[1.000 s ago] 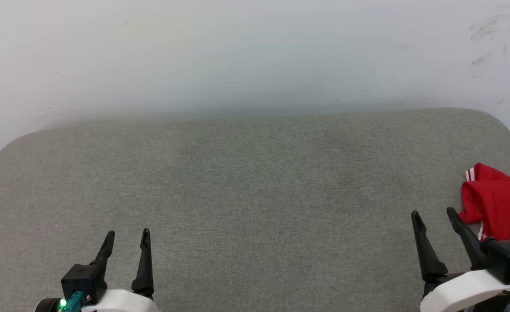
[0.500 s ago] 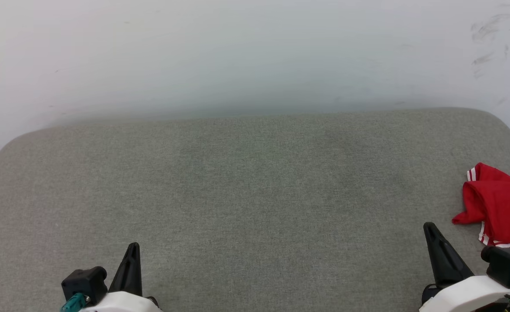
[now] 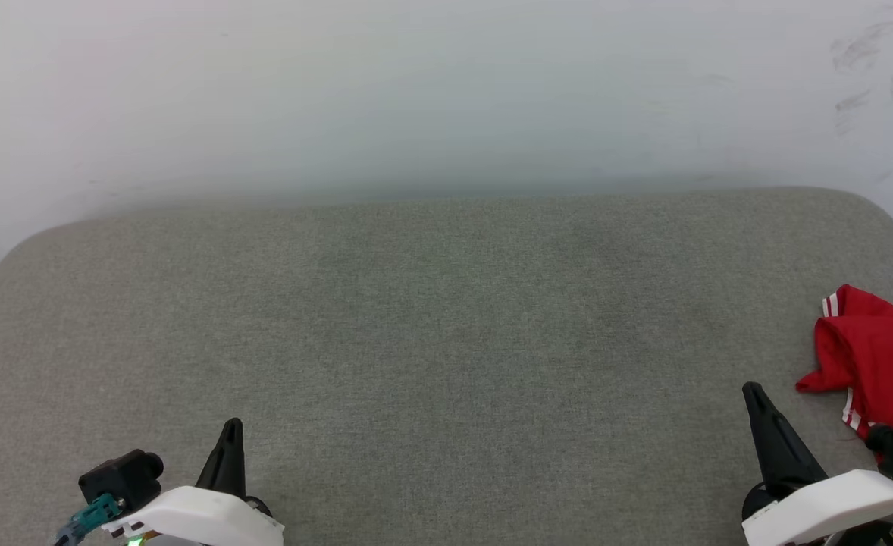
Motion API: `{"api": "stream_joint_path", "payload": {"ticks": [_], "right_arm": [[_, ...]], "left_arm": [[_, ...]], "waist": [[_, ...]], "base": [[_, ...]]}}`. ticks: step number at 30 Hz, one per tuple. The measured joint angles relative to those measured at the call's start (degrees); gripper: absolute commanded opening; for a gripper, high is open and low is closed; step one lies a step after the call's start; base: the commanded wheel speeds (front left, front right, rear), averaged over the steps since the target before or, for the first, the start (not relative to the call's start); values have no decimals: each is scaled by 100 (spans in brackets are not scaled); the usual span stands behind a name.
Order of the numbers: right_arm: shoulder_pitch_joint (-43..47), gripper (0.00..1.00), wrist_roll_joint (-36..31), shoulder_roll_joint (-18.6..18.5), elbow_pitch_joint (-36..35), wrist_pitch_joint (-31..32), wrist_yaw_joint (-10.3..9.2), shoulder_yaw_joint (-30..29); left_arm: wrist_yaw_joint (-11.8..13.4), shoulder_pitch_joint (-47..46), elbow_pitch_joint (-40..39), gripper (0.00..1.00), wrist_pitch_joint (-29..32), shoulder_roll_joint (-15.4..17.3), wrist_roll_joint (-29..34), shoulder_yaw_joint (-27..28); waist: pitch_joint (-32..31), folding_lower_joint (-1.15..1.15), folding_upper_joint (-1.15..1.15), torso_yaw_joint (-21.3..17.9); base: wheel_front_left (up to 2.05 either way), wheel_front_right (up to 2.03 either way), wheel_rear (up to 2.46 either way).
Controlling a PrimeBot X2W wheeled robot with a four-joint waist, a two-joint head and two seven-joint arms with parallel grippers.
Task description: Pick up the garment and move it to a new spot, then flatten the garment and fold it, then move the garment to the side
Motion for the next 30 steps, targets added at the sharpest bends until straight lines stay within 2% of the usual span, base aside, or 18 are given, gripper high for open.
{"api": "stream_joint_path", "payload": {"ticks": [30], "right_arm": [[-417, 0, 2525, 3, 613, 54, -1, -138]], "left_arm": [[-832, -242, 346, 0, 605, -657, -1736, 953]], "waist": [[70, 0, 0, 71]], "base": [[0, 0, 0]]}}
